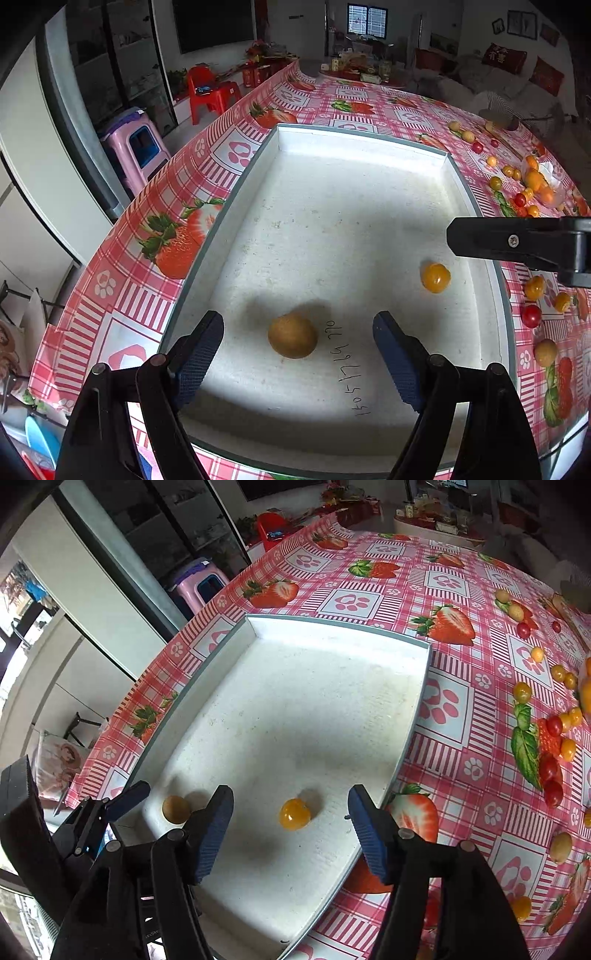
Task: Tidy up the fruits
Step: 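Carry both fruits into the white tray and open both grippers, then grasp an orange cherry tomato with left gripper while right grasps dark cherry tomato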
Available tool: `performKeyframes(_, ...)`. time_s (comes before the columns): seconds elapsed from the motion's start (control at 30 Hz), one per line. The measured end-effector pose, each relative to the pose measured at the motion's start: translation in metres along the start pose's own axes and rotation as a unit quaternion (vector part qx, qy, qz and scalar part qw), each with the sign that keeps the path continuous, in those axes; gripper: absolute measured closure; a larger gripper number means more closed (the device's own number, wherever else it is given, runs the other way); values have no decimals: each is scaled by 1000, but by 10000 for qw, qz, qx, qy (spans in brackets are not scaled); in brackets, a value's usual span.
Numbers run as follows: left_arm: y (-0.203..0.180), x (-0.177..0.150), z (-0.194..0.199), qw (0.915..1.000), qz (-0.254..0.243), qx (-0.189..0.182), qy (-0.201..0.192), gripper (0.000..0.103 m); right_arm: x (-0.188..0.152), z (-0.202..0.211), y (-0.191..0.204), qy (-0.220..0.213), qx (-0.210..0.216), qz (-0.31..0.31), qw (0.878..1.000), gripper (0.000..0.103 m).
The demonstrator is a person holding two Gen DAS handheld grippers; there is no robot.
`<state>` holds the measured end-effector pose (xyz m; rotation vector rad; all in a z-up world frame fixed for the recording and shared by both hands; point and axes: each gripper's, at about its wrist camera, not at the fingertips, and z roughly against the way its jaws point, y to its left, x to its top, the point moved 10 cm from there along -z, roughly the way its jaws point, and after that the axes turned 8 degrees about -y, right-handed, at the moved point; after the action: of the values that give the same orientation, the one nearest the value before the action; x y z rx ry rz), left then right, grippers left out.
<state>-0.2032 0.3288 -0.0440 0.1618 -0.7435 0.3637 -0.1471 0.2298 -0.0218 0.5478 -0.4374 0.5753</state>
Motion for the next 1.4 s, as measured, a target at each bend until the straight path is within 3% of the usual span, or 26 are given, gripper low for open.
performKeyframes(0.07, -8, 5, 6, 10000, -67, -30, -64, 19, 3, 15, -8, -155, -2, -72, 9999, 27)
performKeyframes(0.27, -54, 22, 22, 9984, -395, -339, -241, 19, 1, 61, -60, -519, -249, -423, 9974, 25)
performKeyframes(0.53, -141, 29, 31, 9915, -957, -851, -249, 19, -35, 108, -153, -663, -855, -1040, 9887, 25)
performKeyframes(0.77, -197, 22, 24, 9845, -1382, -1076, -110, 19, -65, 138, -228, -739, -1309, -1625, 9752, 25)
performKeyframes(1.03, -228, 8, -1, 9818, -1570, -1049, 205, 19, -78, 150, -270, -787, -1632, -1792, 9670, 25)
performKeyframes(1.4, -238, 0, -21, 9805, -1695, -908, 410, 19, -66, 125, -297, -663, -1873, -1677, 9656, 25)
